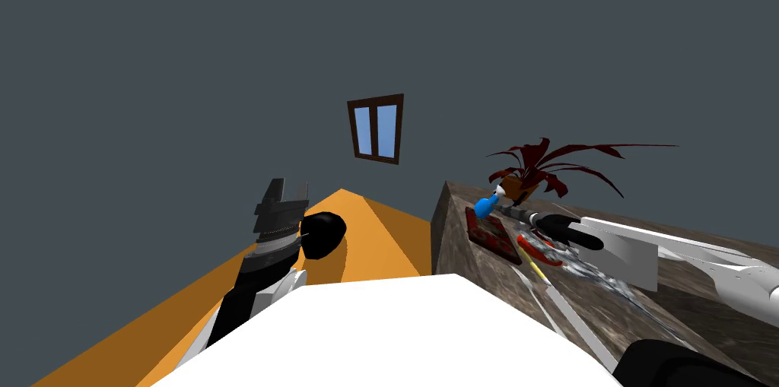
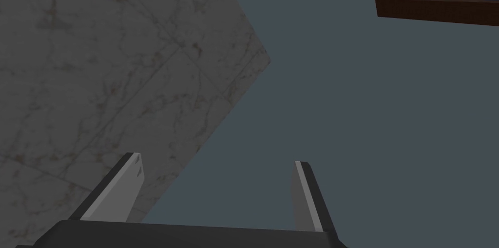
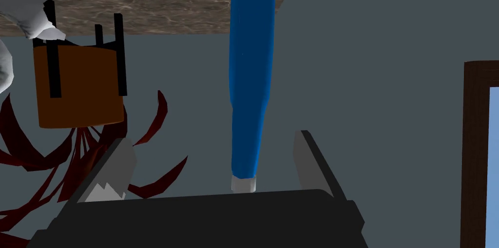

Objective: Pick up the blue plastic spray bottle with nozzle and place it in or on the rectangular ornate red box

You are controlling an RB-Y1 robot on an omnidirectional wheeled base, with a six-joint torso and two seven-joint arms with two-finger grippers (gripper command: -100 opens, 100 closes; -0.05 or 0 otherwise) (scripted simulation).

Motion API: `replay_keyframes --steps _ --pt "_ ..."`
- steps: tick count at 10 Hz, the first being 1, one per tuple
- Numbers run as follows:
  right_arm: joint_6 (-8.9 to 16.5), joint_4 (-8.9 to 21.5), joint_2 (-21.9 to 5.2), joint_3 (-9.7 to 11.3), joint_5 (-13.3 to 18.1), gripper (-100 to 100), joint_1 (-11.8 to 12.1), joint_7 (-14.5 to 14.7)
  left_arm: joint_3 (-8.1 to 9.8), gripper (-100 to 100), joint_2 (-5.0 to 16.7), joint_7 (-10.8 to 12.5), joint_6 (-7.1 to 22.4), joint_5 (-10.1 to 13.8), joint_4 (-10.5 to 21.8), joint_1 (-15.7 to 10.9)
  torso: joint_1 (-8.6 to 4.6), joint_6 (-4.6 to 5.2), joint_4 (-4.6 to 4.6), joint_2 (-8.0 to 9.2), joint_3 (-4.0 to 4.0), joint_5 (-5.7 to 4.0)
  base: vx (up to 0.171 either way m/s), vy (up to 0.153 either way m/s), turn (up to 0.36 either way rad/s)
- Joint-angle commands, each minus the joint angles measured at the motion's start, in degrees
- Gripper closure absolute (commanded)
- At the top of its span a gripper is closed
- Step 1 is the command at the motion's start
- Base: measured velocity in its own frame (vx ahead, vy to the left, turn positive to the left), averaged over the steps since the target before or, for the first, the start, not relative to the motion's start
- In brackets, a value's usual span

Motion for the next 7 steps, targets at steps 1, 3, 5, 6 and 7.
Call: replay_keyframes --steps 1,3,5,6,7 --pt "0.0 0.0 0.0 0.0 0.0 0 0.0 0.0 0.0 0 0.0 0.0 0.0 0.0 0.0 0.0 0.0 0.0 0.0 0.0 0.0 0.0 0.0 0.0 0.0" --pt "0.92 1.03 -4.37 -2.57 -3.88 -100 2.05 -0.56 0.0 0 0.0 0.0 0.0 0.0 0.0 -0.01 -0.04 -0.02 0.02 0.11 0.06 0.01 -0.065 -0.016 0.021" --pt "1.53 1.72 -7.46 -4.29 -6.47 -100 3.42 -0.93 0.0 0 0.0 0.0 0.0 0.0 0.0 -0.01 -0.06 0.0 0.07 0.3 0.18 0.0 -0.081 -0.021 0.011" --pt "1.83 2.07 -8.95 -5.14 -7.77 -100 4.1 -1.12 0.0 0 0.0 0.0 0.0 0.0 0.0 -0.01 -0.06 0.0 0.07 0.29 0.17 -0.01 -0.078 -0.021 0.013" --pt "2.14 2.41 -10.44 -6.0 -9.06 -100 4.79 -1.31 0.0 0 0.0 0.0 0.0 0.0 0.0 -0.01 -0.06 0.0 0.07 0.29 0.17 -0.01 -0.072 -0.025 0.014"
